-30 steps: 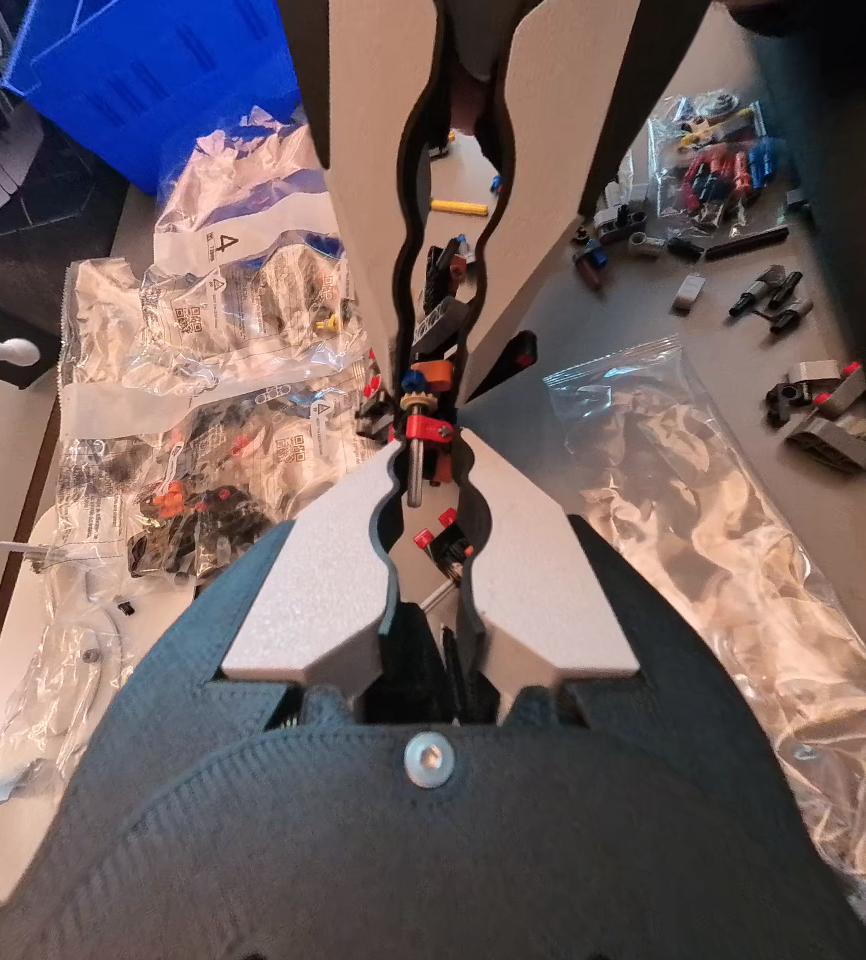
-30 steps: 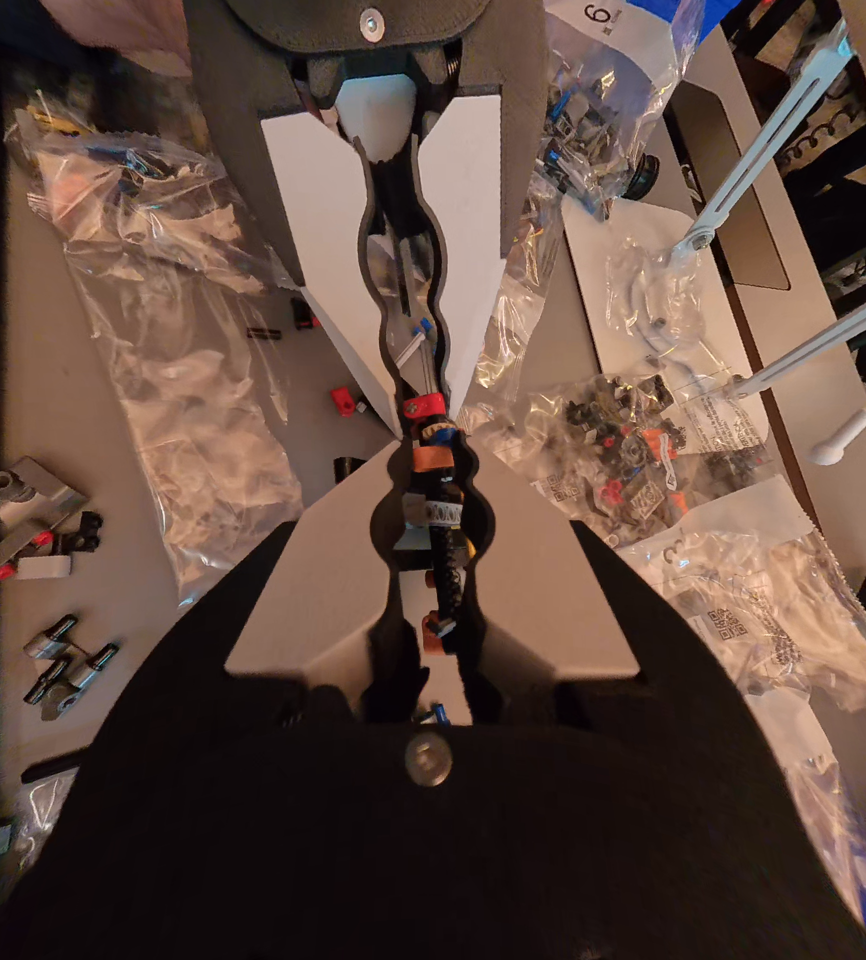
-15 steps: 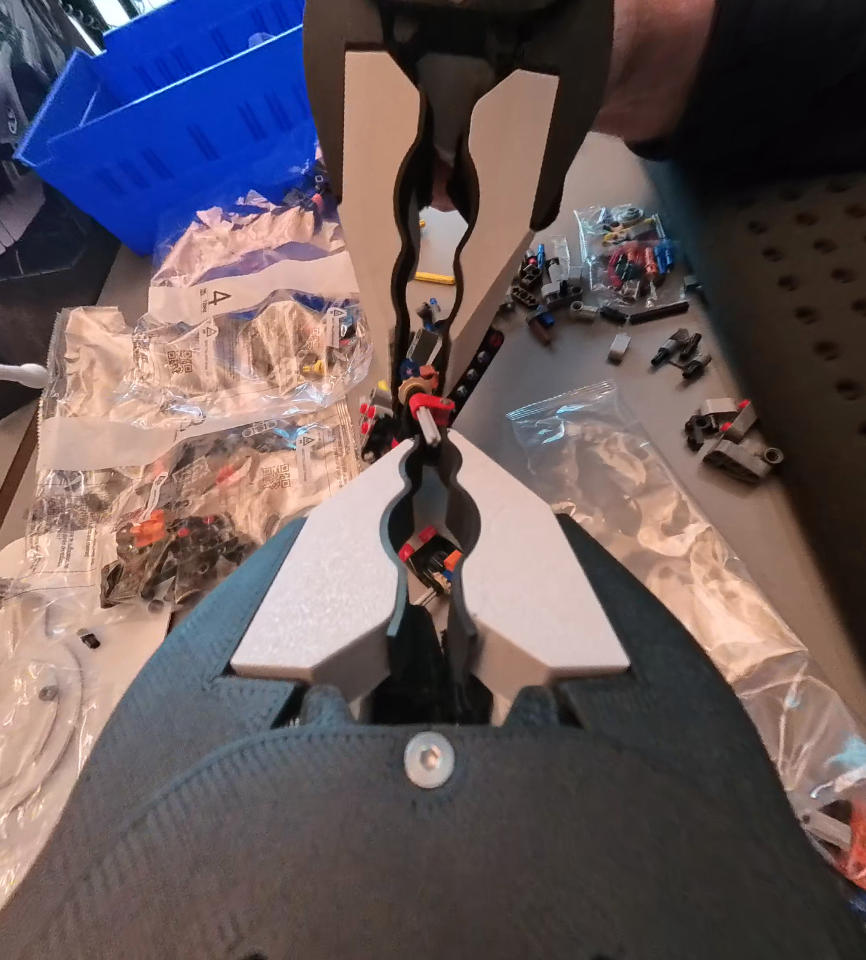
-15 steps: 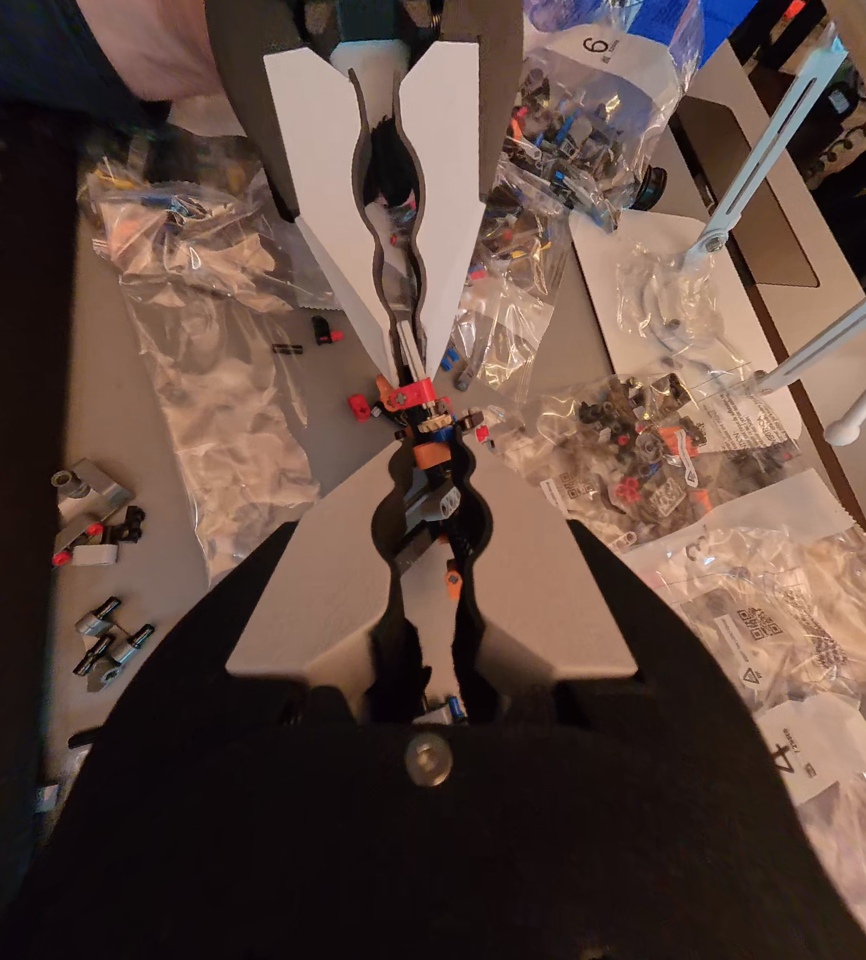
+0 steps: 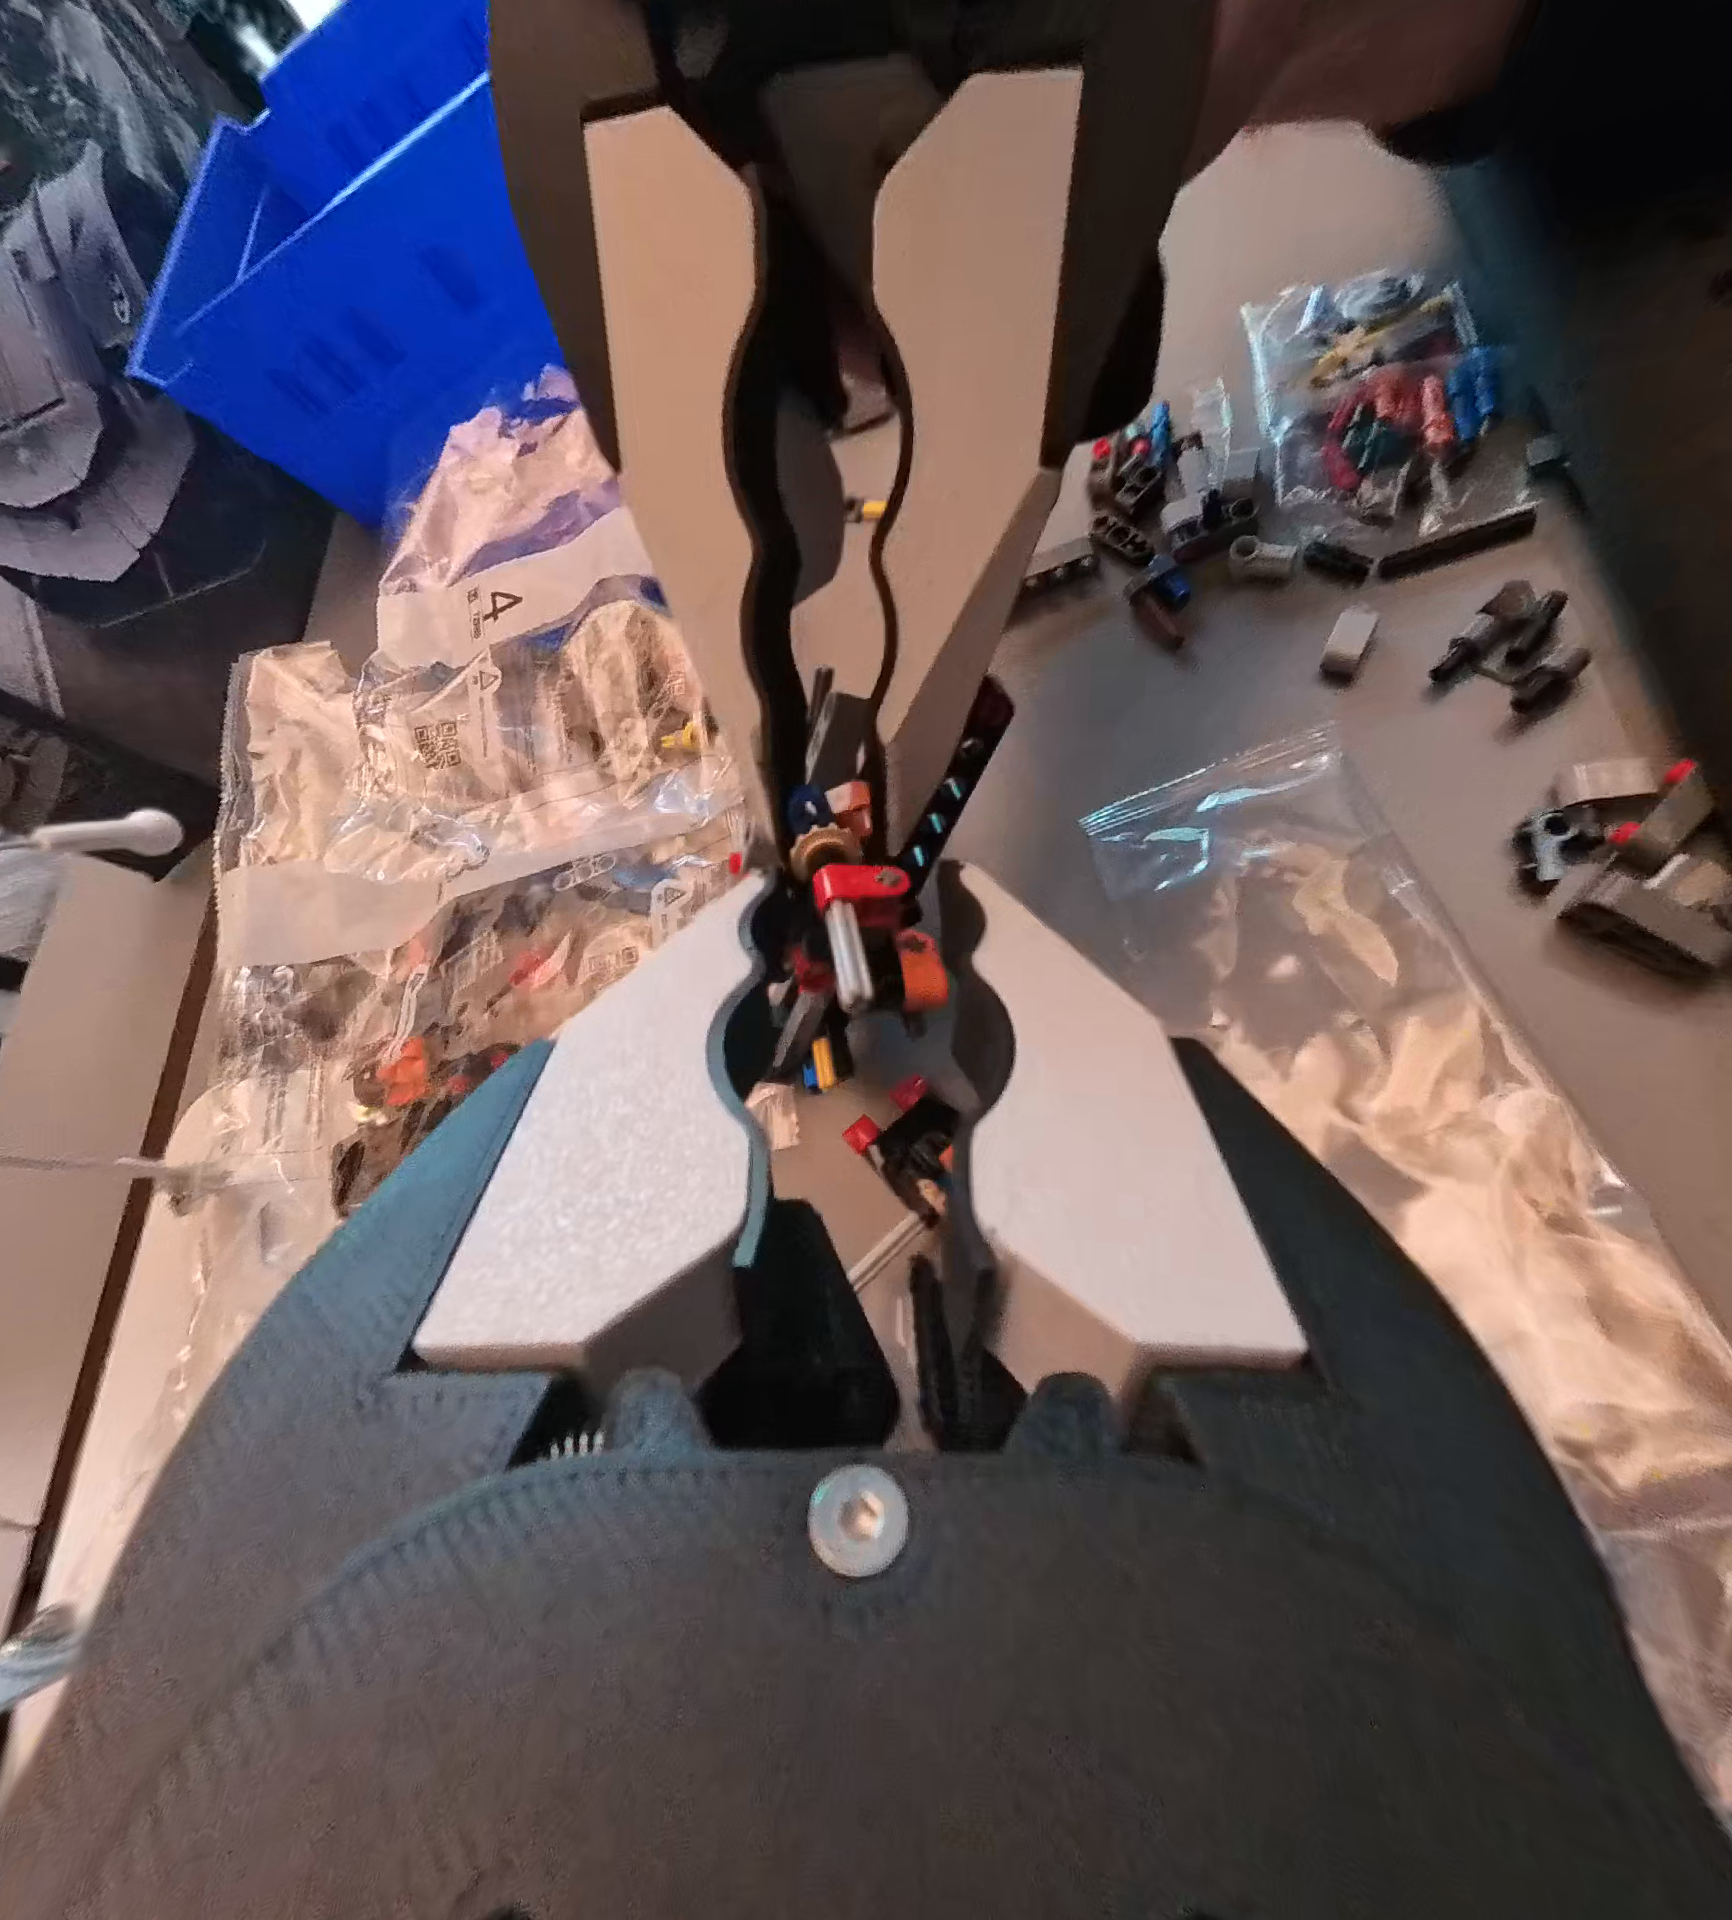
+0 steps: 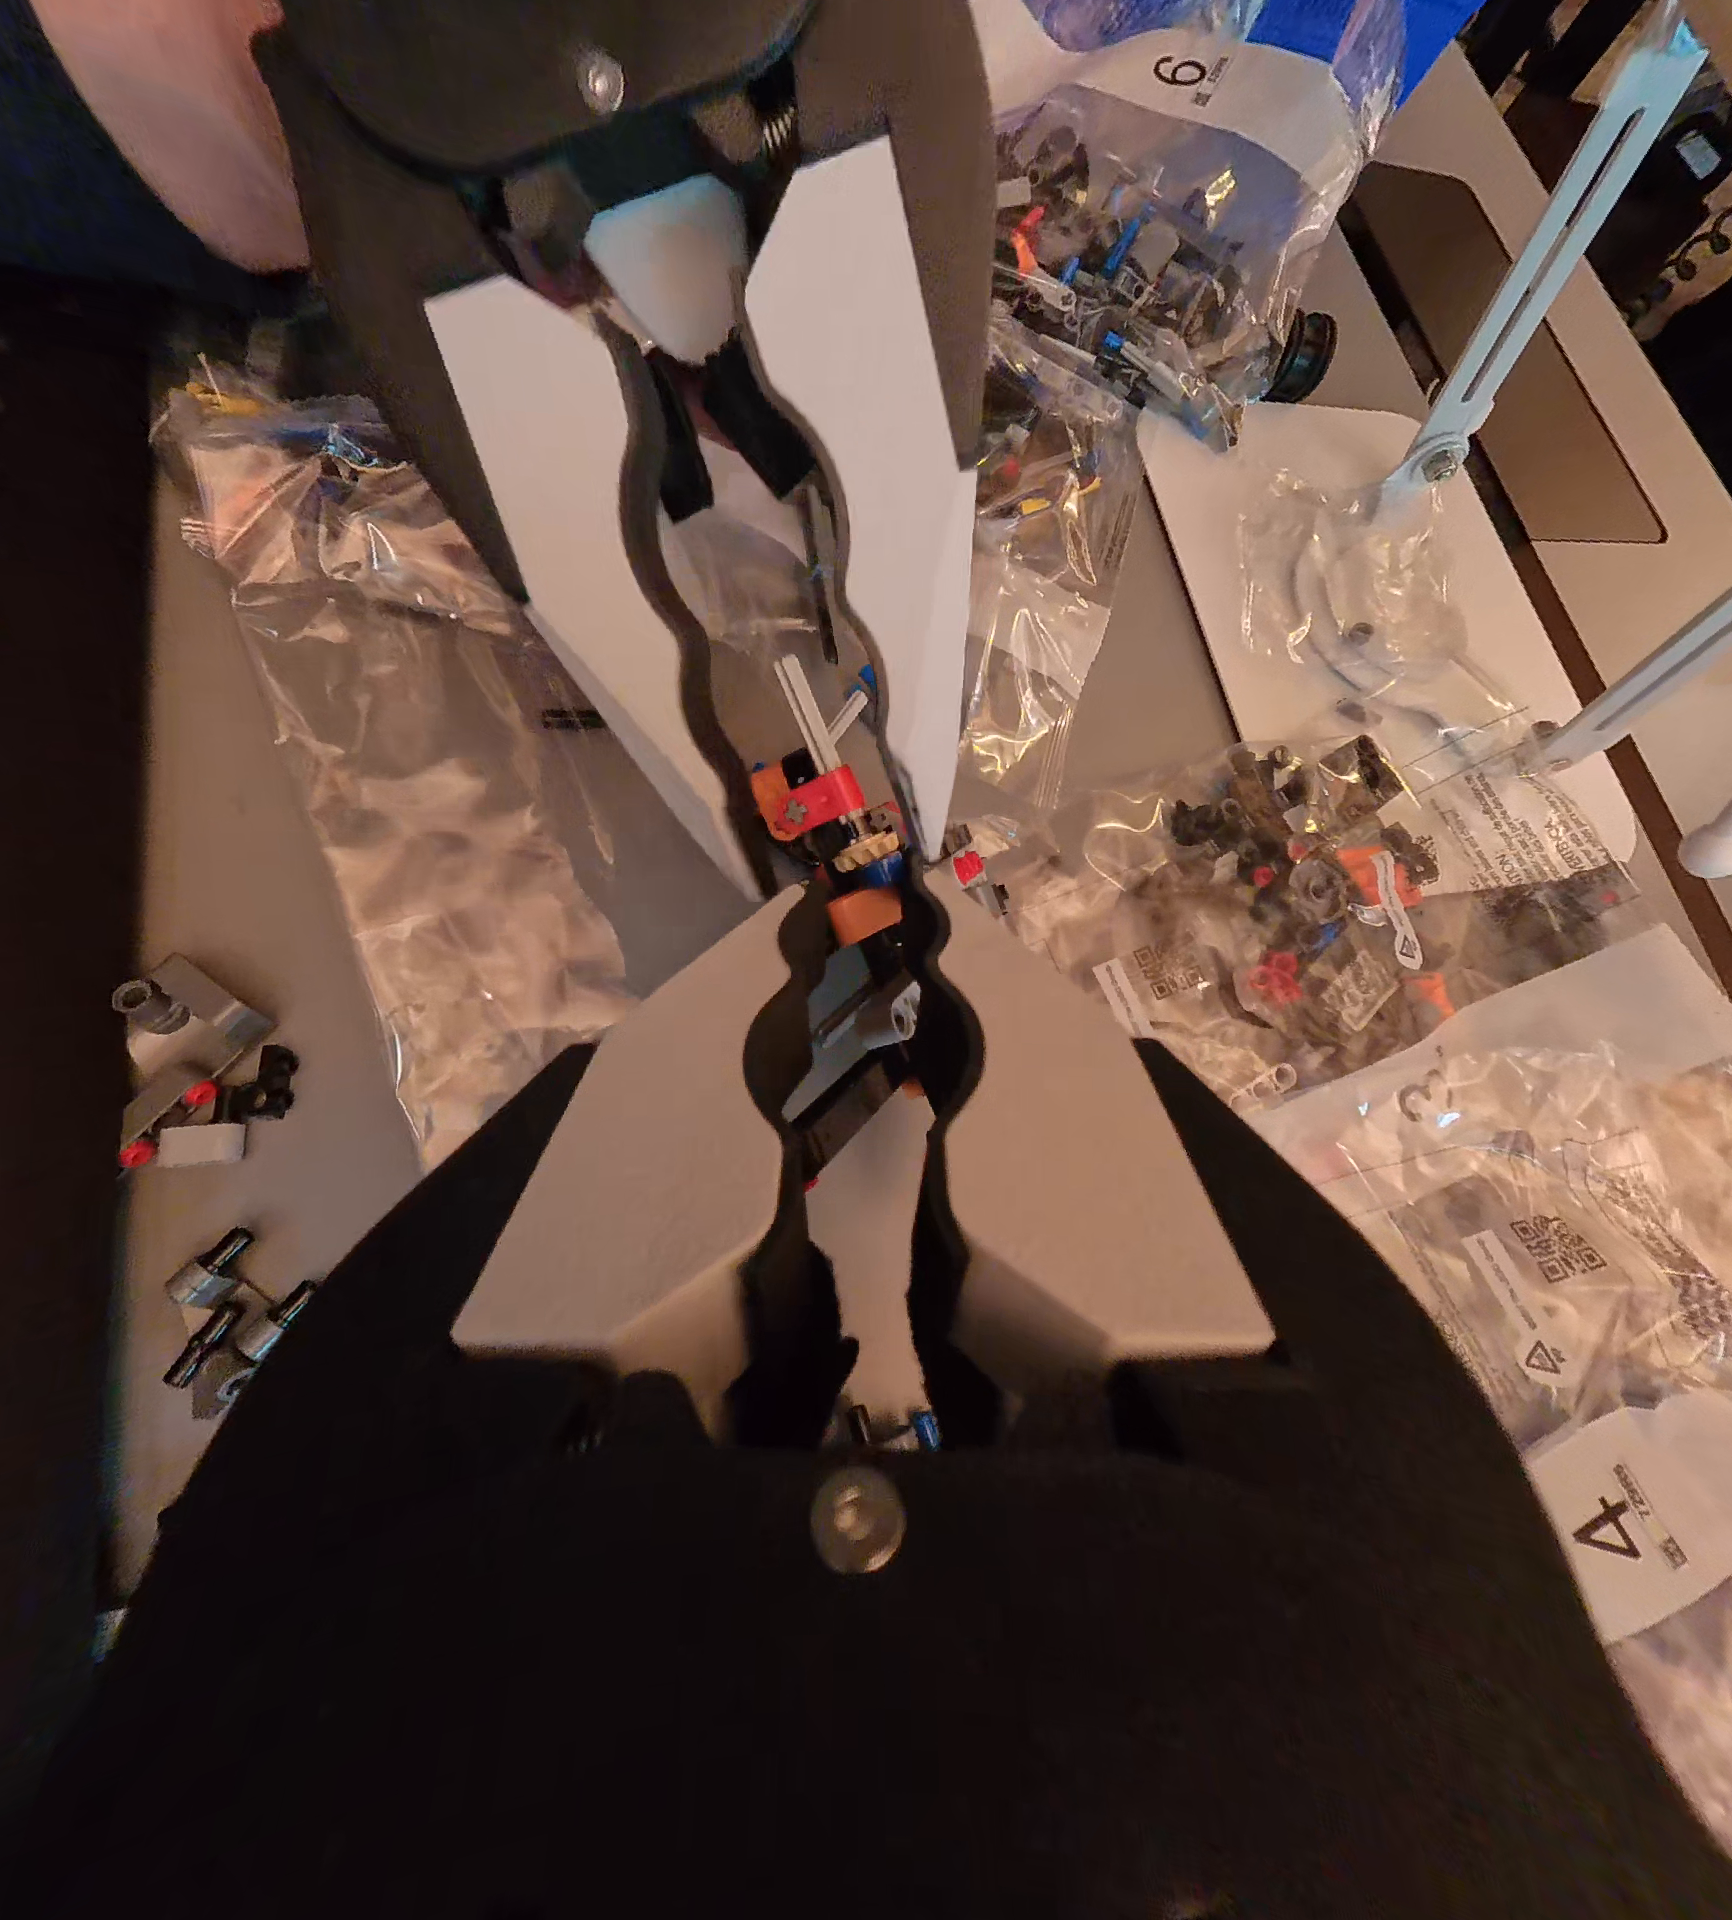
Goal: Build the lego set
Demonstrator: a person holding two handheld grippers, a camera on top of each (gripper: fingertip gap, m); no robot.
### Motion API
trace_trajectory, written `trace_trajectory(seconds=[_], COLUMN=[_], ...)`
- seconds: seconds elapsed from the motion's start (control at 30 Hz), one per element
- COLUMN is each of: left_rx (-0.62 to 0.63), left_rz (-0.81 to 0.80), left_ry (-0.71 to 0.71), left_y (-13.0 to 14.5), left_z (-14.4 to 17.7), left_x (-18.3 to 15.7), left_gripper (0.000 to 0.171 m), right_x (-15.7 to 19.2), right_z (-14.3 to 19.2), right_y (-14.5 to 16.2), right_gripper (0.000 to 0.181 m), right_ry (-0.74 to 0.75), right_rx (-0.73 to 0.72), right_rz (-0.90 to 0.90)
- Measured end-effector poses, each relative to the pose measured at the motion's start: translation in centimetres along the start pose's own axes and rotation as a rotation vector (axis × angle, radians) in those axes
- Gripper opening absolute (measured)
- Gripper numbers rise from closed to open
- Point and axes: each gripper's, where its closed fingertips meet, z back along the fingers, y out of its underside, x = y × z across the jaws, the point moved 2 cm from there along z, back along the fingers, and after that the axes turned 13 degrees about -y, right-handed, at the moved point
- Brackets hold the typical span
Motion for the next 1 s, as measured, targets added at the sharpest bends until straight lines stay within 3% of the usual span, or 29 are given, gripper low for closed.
trace_trajectory(seconds=[0.03,0.2,0.57,1.0], left_rx=[0.004,0.006,-0.122,-0.175], left_rz=[-0.017,-0.044,0.124,0.168], left_ry=[-0.030,-0.085,-0.011,0.060], left_y=[0.0,-0.2,-1.5,-1.9], left_z=[-0.1,0.0,1.0,1.8], left_x=[0.3,0.8,1.2,1.0], left_gripper=[0.021,0.015,0.015,0.015], right_x=[0.0,-0.3,0.3,1.0], right_z=[0.0,0.3,1.5,2.0], right_y=[0.0,-0.2,-1.3,-1.9], right_gripper=[0.011,0.012,0.011,0.011], right_ry=[0.000,-0.001,-0.058,-0.118], right_rx=[-0.002,-0.034,-0.142,-0.197], right_rz=[-0.005,-0.036,-0.037,-0.046])
